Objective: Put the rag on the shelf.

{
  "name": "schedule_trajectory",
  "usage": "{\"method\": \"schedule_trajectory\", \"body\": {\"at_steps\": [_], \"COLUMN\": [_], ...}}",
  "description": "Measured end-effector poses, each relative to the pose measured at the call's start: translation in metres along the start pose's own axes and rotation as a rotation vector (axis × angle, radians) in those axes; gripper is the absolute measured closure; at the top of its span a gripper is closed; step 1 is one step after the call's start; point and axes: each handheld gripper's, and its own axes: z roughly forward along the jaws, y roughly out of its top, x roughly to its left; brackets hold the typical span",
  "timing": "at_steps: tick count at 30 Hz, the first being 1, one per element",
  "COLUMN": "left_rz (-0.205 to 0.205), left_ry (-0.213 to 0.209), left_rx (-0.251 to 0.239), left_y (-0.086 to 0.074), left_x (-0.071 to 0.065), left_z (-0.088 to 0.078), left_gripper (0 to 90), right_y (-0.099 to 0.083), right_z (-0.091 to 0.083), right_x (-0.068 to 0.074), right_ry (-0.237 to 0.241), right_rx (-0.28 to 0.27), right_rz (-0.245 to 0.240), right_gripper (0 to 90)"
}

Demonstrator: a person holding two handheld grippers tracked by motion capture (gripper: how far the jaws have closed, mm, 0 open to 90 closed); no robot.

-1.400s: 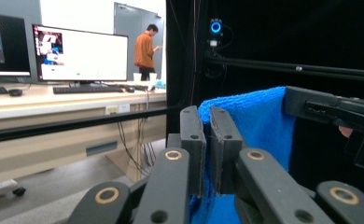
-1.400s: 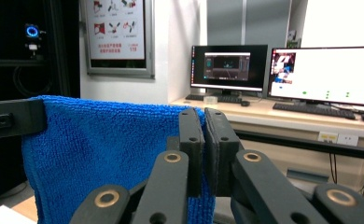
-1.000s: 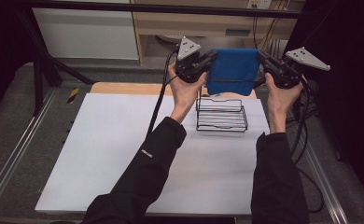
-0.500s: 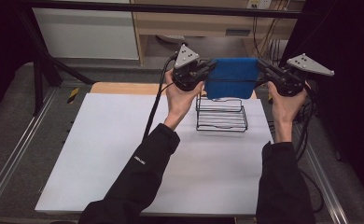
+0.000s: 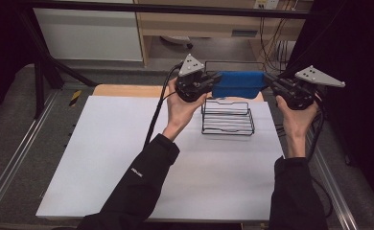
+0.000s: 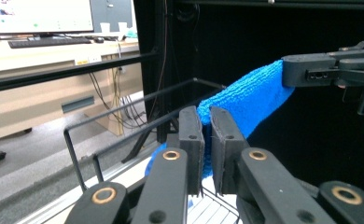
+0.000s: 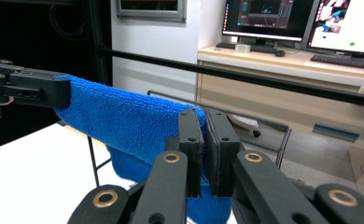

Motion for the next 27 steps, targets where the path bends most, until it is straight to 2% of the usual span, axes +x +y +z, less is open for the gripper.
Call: {"method": "schedule_trajectory", "body": {"at_steps": [9, 15, 21, 24, 27], "left_rz": [-0.010, -0.001, -0.024, -0.034, -0.049], "left_ry": [-0.006, -0.005, -0.014, -0.024, -0.030], "left_rx": [0.060, 0.095, 0.089, 0.069, 0.071], "left_y": [-0.014, -0.016, -0.004, 0.006, 0.012], "left_x": [-0.004, -0.004, -0.002, -0.002, -0.003], "left_z": [0.001, 0.001, -0.006, -0.011, -0.011], "left_gripper": [82.0, 78.8, 64.8, 63.5, 65.1], "right_y": [-0.011, -0.021, -0.025, -0.028, -0.030], "right_z": [-0.003, -0.002, -0.001, 0.001, 0.002], "right_x": [0.000, -0.002, -0.003, -0.002, -0.001], "right_ry": [0.030, 0.046, 0.047, 0.049, 0.054], "right_rx": [0.043, 0.068, 0.074, 0.082, 0.089], "right_rz": [-0.008, -0.007, -0.010, -0.018, -0.026], "right_gripper": [86.0, 85.8, 85.7, 85.7, 85.5]}}
